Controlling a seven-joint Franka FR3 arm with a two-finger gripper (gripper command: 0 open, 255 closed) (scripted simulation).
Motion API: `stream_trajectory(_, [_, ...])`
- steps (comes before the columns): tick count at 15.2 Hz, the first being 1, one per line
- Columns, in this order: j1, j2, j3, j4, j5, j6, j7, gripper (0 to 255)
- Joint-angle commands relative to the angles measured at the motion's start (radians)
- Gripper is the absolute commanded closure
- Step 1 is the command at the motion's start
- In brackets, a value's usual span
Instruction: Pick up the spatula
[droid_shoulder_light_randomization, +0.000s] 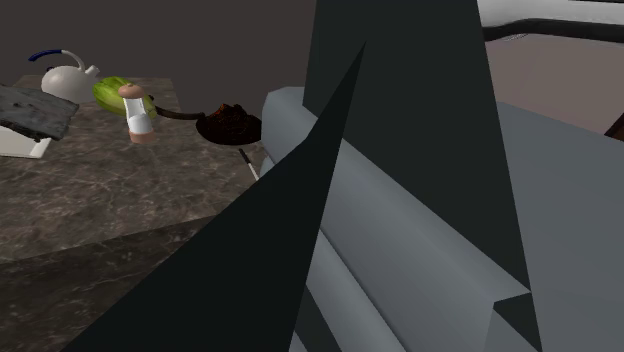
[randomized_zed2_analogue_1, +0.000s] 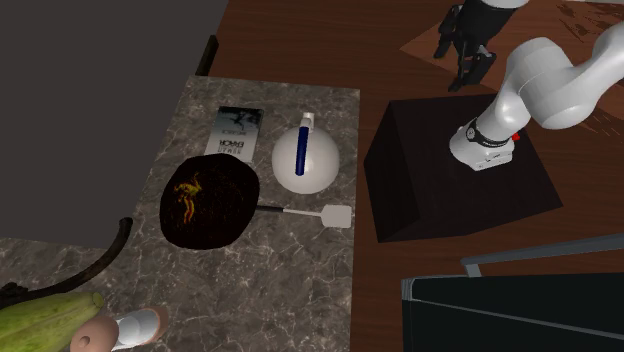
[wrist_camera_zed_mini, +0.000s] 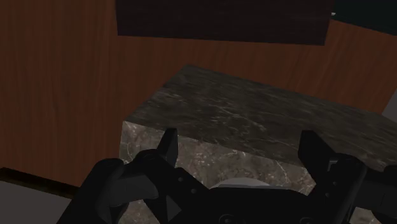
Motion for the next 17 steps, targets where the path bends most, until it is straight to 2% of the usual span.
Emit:
stream_trajectory(1, [0.0, 0.0, 0.0, 0.0, 0.0, 0.0, 0.0, 0])
stream_trajectory(10, [0.006, 0.273, 0.123, 0.049, 0.052, 0.245, 0.173, 0])
stream_trajectory(17, [-0.002, 0.526, 0.205, 0.167, 0.029, 0.395, 0.315, 0])
